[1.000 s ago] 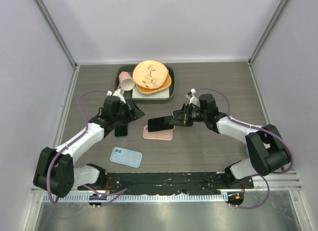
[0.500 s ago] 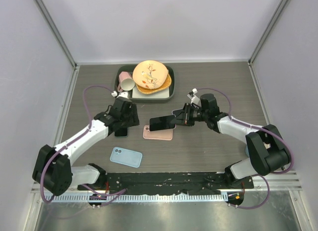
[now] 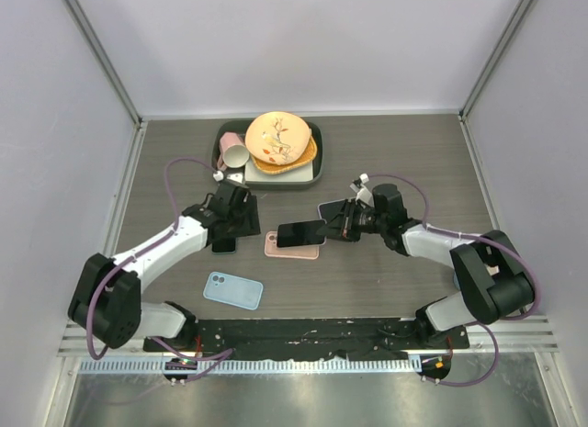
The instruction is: Put the phone into the phone case
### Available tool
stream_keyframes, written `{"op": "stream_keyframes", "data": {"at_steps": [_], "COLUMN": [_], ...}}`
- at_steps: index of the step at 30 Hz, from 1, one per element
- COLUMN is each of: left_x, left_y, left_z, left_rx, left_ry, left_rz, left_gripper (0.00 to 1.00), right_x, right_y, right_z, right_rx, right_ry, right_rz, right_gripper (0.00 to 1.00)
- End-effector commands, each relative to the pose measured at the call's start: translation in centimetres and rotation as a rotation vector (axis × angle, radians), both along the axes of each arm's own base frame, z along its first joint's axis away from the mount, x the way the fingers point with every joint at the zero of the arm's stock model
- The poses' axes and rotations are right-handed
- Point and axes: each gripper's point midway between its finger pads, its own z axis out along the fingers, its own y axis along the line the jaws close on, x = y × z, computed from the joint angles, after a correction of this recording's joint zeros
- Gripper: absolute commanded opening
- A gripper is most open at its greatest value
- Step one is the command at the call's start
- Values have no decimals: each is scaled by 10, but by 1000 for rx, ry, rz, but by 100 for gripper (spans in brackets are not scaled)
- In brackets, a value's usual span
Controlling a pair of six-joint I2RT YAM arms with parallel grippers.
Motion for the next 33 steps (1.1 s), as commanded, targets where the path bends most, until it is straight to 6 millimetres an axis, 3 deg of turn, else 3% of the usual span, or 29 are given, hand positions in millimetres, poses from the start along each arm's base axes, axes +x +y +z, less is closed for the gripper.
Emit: {"op": "stream_keyframes", "data": {"at_steps": [1, 7, 20, 33], "left_x": [13, 14, 13, 11], "left_y": [-15, -27, -28, -27], "left_z": [8, -1, -13, -35], "left_rx": [-41, -92, -88, -77], "left_ry": [-24, -21, -2, 30], "left_rz": [-35, -58, -69, -60], "left_gripper": [63, 63, 61, 58], "right_x": [3, -3, 6, -7], "right_y": [8, 10, 27, 21], "right_z": [20, 8, 2, -29], "right_rx": [112, 140, 223, 168], "right_ry": [-39, 2, 34, 114], "right_rz": [1, -14, 2, -2], "right_gripper": [1, 1, 1, 1]}}
